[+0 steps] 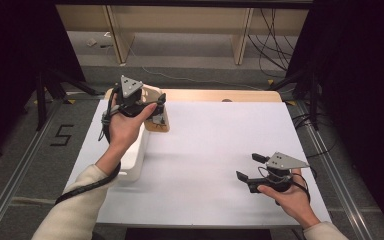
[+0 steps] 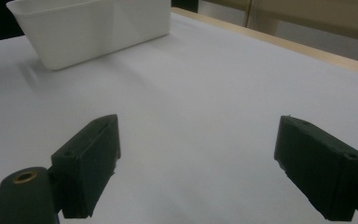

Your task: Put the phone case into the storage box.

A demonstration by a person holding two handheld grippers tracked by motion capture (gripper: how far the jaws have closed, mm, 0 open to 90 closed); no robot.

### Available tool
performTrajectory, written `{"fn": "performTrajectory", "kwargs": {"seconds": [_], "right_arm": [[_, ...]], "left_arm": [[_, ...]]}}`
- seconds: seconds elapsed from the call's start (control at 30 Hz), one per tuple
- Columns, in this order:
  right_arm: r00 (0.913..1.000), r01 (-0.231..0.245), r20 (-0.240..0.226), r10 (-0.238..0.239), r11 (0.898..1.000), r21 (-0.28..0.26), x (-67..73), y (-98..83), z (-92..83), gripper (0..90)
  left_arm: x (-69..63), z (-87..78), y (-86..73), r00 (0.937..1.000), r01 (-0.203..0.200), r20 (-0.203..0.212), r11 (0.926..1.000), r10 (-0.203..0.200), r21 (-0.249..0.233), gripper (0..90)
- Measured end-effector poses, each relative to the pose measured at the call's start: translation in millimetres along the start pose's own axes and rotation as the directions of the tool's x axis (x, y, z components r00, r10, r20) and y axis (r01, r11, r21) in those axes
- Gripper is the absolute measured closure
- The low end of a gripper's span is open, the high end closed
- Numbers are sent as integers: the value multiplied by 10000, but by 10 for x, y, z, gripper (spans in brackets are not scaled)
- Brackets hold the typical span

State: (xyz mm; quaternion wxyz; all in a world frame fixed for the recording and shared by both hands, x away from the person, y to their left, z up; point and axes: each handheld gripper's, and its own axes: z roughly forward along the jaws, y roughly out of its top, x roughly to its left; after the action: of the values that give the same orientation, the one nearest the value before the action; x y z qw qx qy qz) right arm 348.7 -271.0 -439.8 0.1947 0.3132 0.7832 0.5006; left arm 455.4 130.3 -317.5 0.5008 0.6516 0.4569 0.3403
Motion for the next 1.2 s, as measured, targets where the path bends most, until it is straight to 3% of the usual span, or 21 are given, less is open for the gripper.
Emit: {"fn": "performTrajectory", "kwargs": {"seconds": [1.2], "right_arm": [[10000, 16, -25, -16, 10000, 26, 1, -1, 0, 153]], "left_arm": [[147, -59, 18, 9995, 4, -312, 10000, -5, -29, 111]]}}
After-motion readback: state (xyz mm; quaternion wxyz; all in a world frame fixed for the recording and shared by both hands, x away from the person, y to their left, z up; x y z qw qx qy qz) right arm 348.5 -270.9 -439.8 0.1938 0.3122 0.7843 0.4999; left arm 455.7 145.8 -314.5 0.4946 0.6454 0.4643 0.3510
